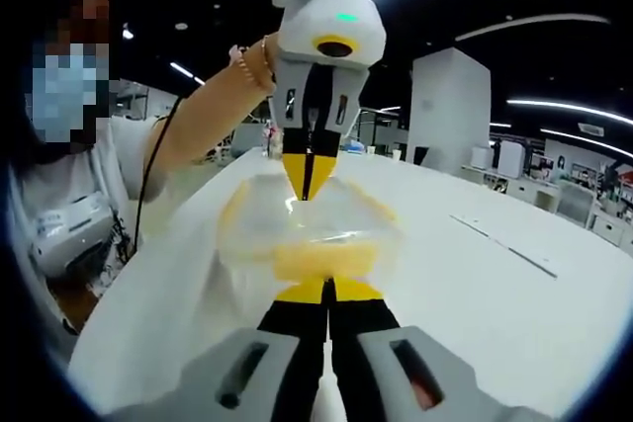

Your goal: Snap each plastic latch of the storage box into its locked position after aligning the lid with the box until every specified latch is closed and the lid sits flush.

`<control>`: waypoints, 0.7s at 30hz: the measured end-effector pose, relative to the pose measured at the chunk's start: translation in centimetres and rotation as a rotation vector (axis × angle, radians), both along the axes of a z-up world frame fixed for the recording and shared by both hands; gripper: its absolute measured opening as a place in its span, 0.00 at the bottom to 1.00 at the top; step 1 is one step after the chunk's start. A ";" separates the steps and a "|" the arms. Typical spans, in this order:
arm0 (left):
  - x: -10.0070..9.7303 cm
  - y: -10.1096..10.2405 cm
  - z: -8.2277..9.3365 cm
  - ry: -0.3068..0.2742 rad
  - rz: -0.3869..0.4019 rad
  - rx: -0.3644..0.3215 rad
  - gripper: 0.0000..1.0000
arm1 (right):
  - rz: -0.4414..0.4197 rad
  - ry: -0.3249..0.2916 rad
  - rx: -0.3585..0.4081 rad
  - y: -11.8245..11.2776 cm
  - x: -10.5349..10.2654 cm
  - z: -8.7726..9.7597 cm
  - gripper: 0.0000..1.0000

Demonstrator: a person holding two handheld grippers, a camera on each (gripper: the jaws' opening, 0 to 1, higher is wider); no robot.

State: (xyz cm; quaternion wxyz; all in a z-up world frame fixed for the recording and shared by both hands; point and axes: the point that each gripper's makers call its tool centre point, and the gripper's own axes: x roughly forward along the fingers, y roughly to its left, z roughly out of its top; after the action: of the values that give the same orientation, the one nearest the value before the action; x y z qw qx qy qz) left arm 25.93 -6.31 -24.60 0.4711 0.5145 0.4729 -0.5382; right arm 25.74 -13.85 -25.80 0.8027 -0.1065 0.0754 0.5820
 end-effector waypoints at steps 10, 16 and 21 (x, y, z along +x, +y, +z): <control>0.1 0.1 0.3 0.007 -0.008 0.034 0.00 | 0.043 -0.015 -0.042 1.0 -1.0 -0.3 0.00; 0.0 0.1 0.4 0.003 0.007 0.023 0.00 | 0.041 -0.007 -0.051 0.8 -0.8 -0.3 0.00; -0.1 0.2 0.6 0.000 0.008 -0.014 0.00 | 0.024 -0.001 -0.061 0.9 -1.0 -0.2 0.00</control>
State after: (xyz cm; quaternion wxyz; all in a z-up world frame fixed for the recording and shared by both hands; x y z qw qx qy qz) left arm 25.82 -6.13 -24.02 0.4768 0.5094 0.4712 -0.5395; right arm 24.79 -12.93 -25.97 0.7921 -0.1319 0.0915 0.5889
